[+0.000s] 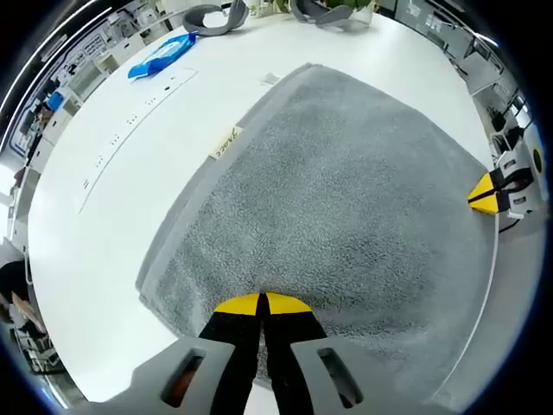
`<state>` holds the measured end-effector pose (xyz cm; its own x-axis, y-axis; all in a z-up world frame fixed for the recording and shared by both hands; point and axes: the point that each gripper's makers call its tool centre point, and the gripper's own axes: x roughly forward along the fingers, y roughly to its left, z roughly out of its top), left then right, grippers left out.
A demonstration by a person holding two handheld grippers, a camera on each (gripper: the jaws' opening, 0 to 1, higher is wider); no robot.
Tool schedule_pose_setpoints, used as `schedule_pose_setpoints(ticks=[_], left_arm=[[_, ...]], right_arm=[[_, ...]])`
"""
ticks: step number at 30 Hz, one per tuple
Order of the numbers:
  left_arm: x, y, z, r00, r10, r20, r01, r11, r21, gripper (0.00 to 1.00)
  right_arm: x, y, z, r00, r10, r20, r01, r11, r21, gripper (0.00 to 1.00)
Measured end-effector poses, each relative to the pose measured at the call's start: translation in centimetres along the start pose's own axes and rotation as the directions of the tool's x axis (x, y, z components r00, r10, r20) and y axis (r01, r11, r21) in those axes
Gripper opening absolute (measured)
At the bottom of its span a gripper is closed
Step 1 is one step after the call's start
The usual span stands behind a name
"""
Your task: Fold the towel on the table until its edges align and the towel forms a compact rectangular stack.
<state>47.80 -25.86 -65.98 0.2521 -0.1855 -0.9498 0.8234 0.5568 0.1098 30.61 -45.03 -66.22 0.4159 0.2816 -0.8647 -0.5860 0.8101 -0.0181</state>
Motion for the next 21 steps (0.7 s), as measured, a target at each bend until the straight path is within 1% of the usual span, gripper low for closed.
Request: schedule_pose_setpoints(ticks=[2,3,4,6,8,9,10,11,12,13,15,17,18,19,20,21], left_arm=[[0.0,0.0,0.0,1.000,0.001,0.001,-0.001,1.000,-0.005,0.01],[0.0,0.1,0.0,1.000,0.005,0.002,-0.005,1.000,-0.029,0.00],[-0.1,0.1,-0.1,1.000,0.018,-0.003,-0.018,0.997,-0.079,0.00],[-0.2,0.1,0.1,0.999,0.036,0.001,-0.036,0.997,-0.066,0.00],[-0.7,-0.1,0.7,0.998,0.049,0.038,-0.048,0.999,-0.023,0.01],[-0.9,-0.1,0.9,0.997,0.056,0.056,-0.055,0.998,-0.023,0.01],[-1.5,0.0,1.1,0.995,0.068,0.075,-0.065,0.997,-0.038,0.01],[-2.1,0.1,1.6,0.992,0.078,0.103,-0.070,0.995,-0.078,0.01],[-2.5,-0.1,1.8,0.991,0.072,0.117,-0.060,0.993,-0.106,0.01],[-3.1,0.1,2.2,0.985,0.082,0.150,-0.063,0.990,-0.129,0.01],[-4.2,0.4,2.6,0.975,0.114,0.189,-0.084,0.983,-0.161,0.01],[-5.3,-0.3,2.9,0.969,0.099,0.225,-0.064,0.985,-0.158,0.02],[-5.6,-0.4,2.9,0.967,0.105,0.233,-0.067,0.984,-0.162,0.03],[-6.2,-0.9,2.9,0.962,0.101,0.253,-0.063,0.986,-0.153,0.03],[-6.6,-1.2,2.8,0.959,0.102,0.263,-0.061,0.985,-0.159,0.03],[-7.0,-2.0,2.8,0.953,0.095,0.288,-0.042,0.982,-0.182,0.03]], right_arm=[[0.0,0.0,0.0,1.000,-0.002,-0.010,0.002,1.000,-0.010,0.00],[0.0,0.1,-0.1,1.000,-0.007,-0.018,0.006,1.000,-0.030,0.00],[0.0,0.1,-0.1,1.000,-0.007,-0.019,0.007,0.999,-0.033,0.00],[0.0,0.0,-0.1,1.000,-0.013,-0.019,0.012,0.999,-0.036,0.00],[0.0,0.0,-0.1,1.000,-0.015,-0.019,0.014,0.999,-0.043,0.00],[0.0,0.0,-0.1,1.000,-0.016,-0.019,0.015,0.999,-0.047,0.00],[0.0,0.0,-0.1,1.000,-0.017,-0.019,0.016,0.998,-0.055,0.00],[0.0,0.0,-0.1,1.000,-0.017,-0.020,0.016,0.998,-0.059,0.00],[0.0,0.0,-0.1,1.000,-0.018,-0.020,0.016,0.998,-0.060,0.00],[0.0,-0.1,-0.1,1.000,-0.019,-0.020,0.018,0.998,-0.059,0.00],[0.0,-0.1,-0.1,1.000,-0.016,-0.016,0.016,0.998,-0.053,0.00],[0.0,-0.2,-0.1,1.000,0.001,-0.005,-0.001,1.000,0.003,0.00],[0.0,-0.3,-0.1,1.000,0.009,-0.005,-0.009,1.000,0.006,0.00],[0.0,-0.3,-0.1,1.000,0.018,-0.004,-0.018,1.000,0.005,0.00],[0.0,-0.3,-0.1,1.000,0.027,-0.002,-0.027,1.000,0.008,0.00],[0.0,-0.3,0.0,1.000,0.031,0.000,-0.031,0.999,0.010,0.00]])
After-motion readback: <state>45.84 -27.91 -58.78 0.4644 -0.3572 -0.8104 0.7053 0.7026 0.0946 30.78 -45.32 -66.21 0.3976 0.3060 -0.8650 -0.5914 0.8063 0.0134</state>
